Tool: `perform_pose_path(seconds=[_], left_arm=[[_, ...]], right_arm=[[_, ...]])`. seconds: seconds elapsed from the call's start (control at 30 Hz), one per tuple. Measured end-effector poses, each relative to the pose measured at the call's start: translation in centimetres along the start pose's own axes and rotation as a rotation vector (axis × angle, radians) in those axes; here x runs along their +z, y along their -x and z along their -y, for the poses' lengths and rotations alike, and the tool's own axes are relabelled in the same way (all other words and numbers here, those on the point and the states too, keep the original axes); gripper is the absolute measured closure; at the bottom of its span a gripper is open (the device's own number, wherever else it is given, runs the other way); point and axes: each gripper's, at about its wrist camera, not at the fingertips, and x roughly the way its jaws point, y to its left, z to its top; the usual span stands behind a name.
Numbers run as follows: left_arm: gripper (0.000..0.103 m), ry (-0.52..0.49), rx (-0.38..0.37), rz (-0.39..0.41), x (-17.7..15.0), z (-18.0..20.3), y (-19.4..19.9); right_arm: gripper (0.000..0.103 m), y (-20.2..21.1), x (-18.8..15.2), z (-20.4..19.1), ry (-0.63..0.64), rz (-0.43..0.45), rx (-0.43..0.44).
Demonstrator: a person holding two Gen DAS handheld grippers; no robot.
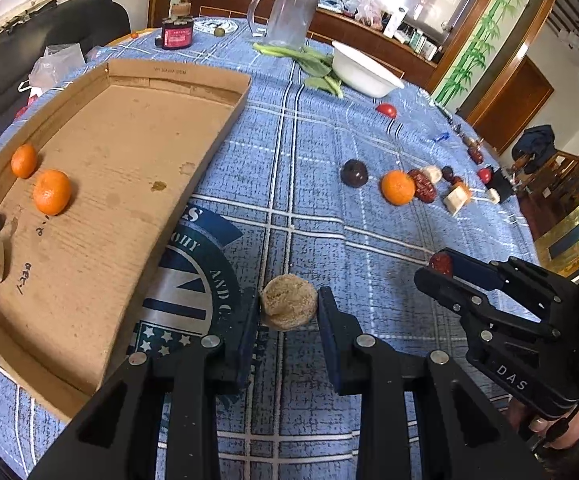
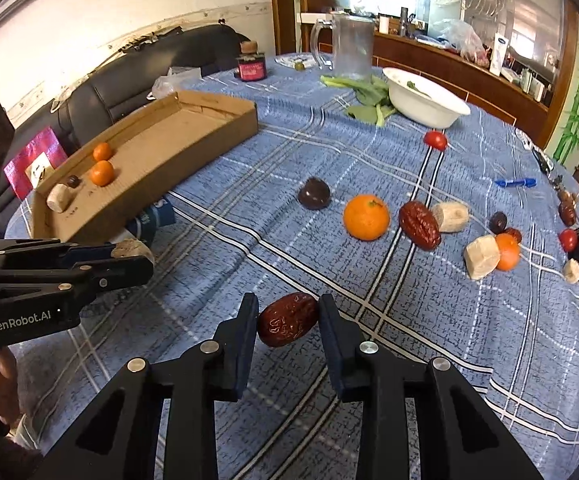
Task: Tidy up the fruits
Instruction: 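Lower the white cube and red date into the tray and open both grippers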
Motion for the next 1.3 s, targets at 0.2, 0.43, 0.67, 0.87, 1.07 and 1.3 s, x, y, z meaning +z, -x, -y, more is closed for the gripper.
perform_pose_path(seconds=[0.2,0.43,0.67,0.87,1.07,1.3], left_arm=[[0.075,0.022,-0.004,0.048,0.5,-0.9,2.2],[0.075,0.084,0.029,0.097,0.9,-3.8,4.5],[0.075,0.153,0.089,0.118,0.7,-7.8,6.0],[0.075,0.189,0.127,0.129,0.6,-10.2,6.7],[0.075,0.226,0.166,0.122,0.2,-12.6,6.8],[0.075,0.258,0.195,0.091,-0.3,-14.9,5.9]], right_arm=[[0.07,0.4,1.4,-1.5,0.031,0.018,0.016],[0.07,0.0,4.2,-4.8,0.092,0.042,0.066],[0.07,-1.3,7.4,-8.6,0.162,0.055,0.122],[0.069,-2.7,9.2,-11.1,0.2,0.048,0.171],[0.069,-5.1,10.9,-13.7,0.237,0.021,0.219],[0.069,-8.4,11.7,-16.9,0.299,-0.026,0.242]])
